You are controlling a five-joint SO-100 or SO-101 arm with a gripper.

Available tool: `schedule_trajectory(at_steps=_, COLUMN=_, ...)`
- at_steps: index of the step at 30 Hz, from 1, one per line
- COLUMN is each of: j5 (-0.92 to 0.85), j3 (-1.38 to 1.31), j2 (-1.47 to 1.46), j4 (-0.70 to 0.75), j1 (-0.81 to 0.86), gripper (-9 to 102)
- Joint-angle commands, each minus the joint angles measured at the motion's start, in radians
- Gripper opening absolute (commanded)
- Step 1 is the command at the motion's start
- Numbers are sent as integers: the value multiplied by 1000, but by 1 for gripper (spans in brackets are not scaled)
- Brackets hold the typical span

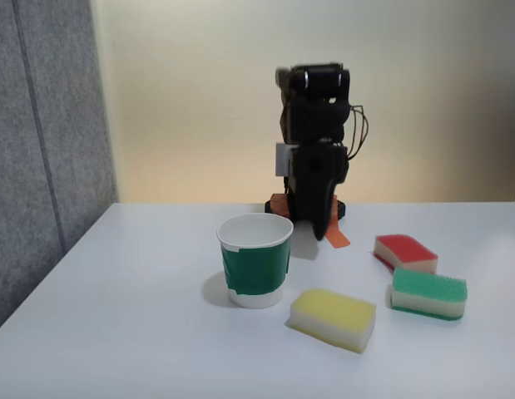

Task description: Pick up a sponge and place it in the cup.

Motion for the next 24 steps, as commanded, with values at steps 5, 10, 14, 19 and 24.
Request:
schedule_trajectory(at_steps=5, j5=-5, j3=-295, j2=-216, j4=-5, j1=-84, gripper=0)
schedule_trajectory(at_steps=10, j5=8, j3=-503, j2=-376, j4=38, j1=-186, gripper=0)
schedule_trajectory(at_steps=14, j5=74, j3=-592, j2=-410, j4=54, j1=-285, gripper=0)
schedule_trajectory(at_steps=19, j5=74, j3=-675, j2=-476, j4=48, j1=-382, gripper=0)
schedule_trajectory(at_steps=24, j5=25, j3=-684, j2=-535, j4=-20, j1=-460, gripper=0)
